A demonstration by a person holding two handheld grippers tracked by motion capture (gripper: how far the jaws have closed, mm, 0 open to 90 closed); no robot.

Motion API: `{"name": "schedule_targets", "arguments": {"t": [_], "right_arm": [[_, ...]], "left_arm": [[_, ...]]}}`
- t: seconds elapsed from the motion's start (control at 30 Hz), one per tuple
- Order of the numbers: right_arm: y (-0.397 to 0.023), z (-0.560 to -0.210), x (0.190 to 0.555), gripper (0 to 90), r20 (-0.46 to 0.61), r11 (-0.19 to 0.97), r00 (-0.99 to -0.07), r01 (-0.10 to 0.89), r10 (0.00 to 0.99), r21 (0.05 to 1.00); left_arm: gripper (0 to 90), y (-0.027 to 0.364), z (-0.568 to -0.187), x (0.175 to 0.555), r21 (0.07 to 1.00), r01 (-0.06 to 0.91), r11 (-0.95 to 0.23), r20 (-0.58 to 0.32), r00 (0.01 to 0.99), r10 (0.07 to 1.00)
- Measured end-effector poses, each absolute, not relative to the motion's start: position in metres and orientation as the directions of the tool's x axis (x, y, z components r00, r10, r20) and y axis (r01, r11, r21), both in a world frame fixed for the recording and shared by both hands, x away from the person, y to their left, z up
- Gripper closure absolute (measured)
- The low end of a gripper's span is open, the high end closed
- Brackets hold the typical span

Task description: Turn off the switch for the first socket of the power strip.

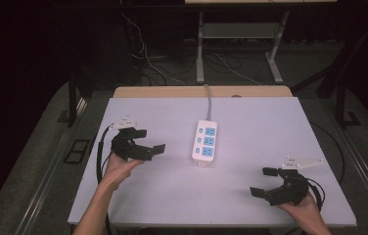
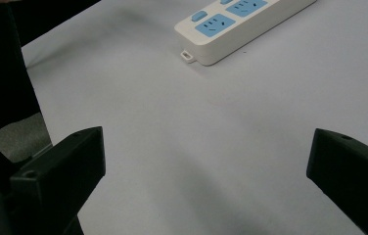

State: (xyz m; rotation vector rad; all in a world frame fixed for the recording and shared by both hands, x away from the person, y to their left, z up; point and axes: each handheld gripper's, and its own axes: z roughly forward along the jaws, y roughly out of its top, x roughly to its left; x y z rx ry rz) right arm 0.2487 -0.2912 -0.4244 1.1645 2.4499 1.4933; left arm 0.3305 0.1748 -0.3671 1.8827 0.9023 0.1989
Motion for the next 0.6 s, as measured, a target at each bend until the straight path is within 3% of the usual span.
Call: {"name": "schedule_targets", "arguments": {"t": [0.6], "right_arm": [[-0.289, -0.425, 0.249, 0.7, 0.325, 0.259, -0.718, 0.574, 0.615, 0.777]], "left_arm": [[0.0, 0.180, -0.403, 0.283, 0.858, 0.474, -0.198, -0.240, 0.710, 0.662]]}}
